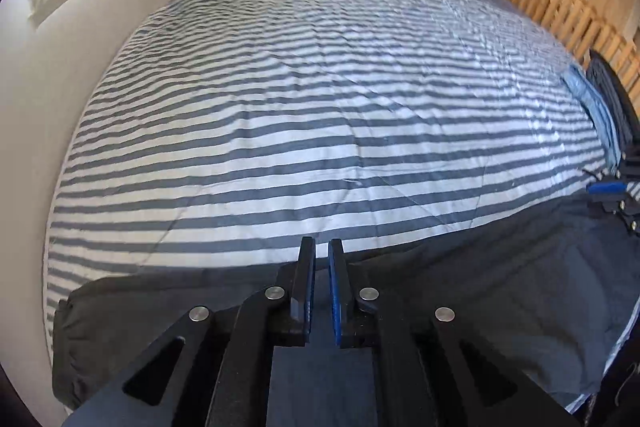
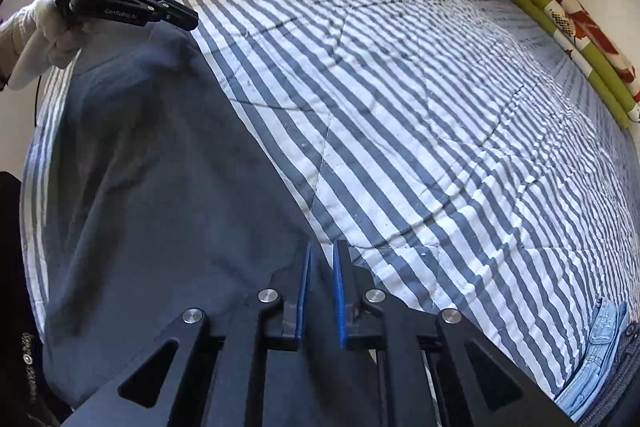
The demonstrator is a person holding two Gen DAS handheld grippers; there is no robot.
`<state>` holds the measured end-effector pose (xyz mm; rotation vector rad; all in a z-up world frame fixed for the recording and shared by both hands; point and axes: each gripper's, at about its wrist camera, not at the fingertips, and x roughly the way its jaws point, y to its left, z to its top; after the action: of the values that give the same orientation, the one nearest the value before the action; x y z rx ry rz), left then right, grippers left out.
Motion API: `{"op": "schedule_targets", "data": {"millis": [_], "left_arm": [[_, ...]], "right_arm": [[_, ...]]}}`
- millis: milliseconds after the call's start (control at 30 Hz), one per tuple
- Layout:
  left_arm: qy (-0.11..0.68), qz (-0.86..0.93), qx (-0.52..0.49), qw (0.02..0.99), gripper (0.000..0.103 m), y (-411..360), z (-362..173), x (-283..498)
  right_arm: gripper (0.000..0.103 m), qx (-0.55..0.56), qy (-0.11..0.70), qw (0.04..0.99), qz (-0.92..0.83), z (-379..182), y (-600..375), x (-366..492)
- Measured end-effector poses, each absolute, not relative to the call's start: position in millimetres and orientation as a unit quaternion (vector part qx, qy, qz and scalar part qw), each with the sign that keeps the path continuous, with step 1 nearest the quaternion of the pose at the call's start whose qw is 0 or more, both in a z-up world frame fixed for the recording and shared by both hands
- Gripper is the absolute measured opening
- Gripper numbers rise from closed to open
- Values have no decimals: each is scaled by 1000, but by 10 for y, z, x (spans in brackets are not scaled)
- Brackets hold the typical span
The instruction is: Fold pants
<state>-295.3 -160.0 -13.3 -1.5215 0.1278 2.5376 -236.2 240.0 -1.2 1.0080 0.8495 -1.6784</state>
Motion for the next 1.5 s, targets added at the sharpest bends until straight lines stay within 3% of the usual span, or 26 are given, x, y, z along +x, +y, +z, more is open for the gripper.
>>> {"op": "schedule_targets", "data": {"millis": [133, 233, 433, 633, 700, 767, 800, 933, 1000, 1033, 1133, 1267, 1433, 1500], "left_arm": [[-36, 862, -504, 41, 23, -2382, 64, -2598], [-83, 860, -503, 3, 23, -2888, 10, -2274], [-93, 839, -533, -64, 23, -3400, -466, -1876], [-173, 857, -469, -127, 25, -4038, -292, -1471], [-185, 861, -455, -135, 35, -4180, -243, -1354], [-198, 858, -452, -141, 52, -4285, -277, -1302], [-207, 856, -452, -143, 53, -4322, -314, -1288], [-225, 852, -451, -144, 53, -4374, -513, -1364], [-209, 849, -463, -149, 29, -4356, -618, -1457], [-191, 840, -482, -158, 26, -4335, -703, -1522], [-168, 841, -489, -161, 28, -4299, -804, -1582], [-223, 855, -441, -156, 35, -4450, -699, -1499], [-182, 841, -478, -174, 37, -4383, -739, -1747], [-178, 848, -464, -182, 44, -4332, -619, -1690]], "right_arm": [[11, 399, 315, 537, -673, 329, 2420, -1904], [15, 406, 295, 591, -631, 401, 2312, -1398], [16, 402, 351, 648, -543, 114, 2238, -390], [17, 454, 444, 610, -474, -367, 2444, -123], [17, 450, 438, 620, -471, -237, 2462, -136], [17, 436, 407, 629, -500, 37, 2348, -244], [17, 425, 390, 636, -513, 179, 2257, -305], [17, 358, 358, 639, -579, 684, 1645, -534], [17, 349, 356, 631, -594, 762, 1291, -693], [17, 348, 358, 622, -603, 746, 1133, -738], [17, 373, 378, 597, -602, 487, 786, -883], [17, 391, 393, 584, -593, 149, 862, -851], [17, 411, 378, 574, -599, 69, 1222, -929], [17, 430, 348, 570, -607, 147, 1468, -1006]]}}
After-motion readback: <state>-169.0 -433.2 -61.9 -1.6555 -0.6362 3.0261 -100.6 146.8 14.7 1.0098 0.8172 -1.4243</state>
